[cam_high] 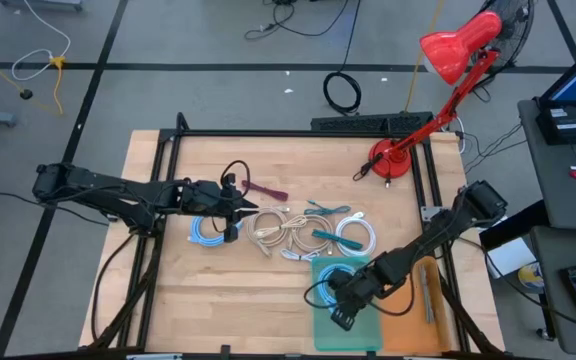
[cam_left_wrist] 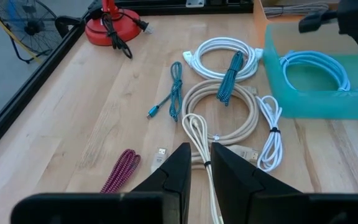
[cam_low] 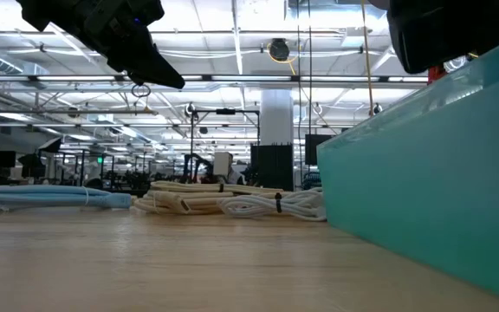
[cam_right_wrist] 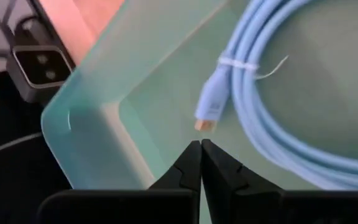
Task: Pick & Place USB Port
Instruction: Put the light blue charger cable into the blue bin
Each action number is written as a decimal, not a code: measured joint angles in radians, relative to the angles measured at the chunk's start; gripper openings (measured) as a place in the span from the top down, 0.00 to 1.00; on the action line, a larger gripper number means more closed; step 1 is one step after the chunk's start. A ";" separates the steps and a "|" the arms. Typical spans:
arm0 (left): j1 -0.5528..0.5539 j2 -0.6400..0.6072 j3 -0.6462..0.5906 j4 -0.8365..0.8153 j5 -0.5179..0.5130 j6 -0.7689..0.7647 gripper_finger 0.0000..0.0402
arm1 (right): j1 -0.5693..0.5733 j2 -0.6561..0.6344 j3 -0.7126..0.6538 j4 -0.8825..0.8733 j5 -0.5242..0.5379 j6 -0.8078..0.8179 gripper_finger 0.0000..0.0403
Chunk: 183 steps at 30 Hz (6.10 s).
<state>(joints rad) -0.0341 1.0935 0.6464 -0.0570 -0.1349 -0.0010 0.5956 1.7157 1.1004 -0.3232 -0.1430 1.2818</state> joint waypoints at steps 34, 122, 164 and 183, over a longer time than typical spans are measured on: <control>0.000 0.000 0.000 -0.002 -0.001 0.001 0.83 | -0.029 0.003 0.000 -0.119 0.068 -0.044 1.00; -0.232 0.299 0.000 -0.693 0.076 -0.366 0.91 | -0.200 -0.234 -0.438 0.868 0.818 -0.950 1.00; -0.610 0.757 0.879 -1.331 -0.811 0.209 0.91 | -0.460 -0.217 -0.438 1.270 0.271 -0.594 0.45; -0.512 0.759 0.879 -1.152 -0.760 0.395 0.91 | -0.414 -0.067 -0.235 1.134 0.298 -0.696 0.44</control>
<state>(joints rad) -0.5457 1.8523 1.5253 -1.2093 -0.8945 0.3943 0.1814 1.6489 0.8655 0.8112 0.1554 0.5857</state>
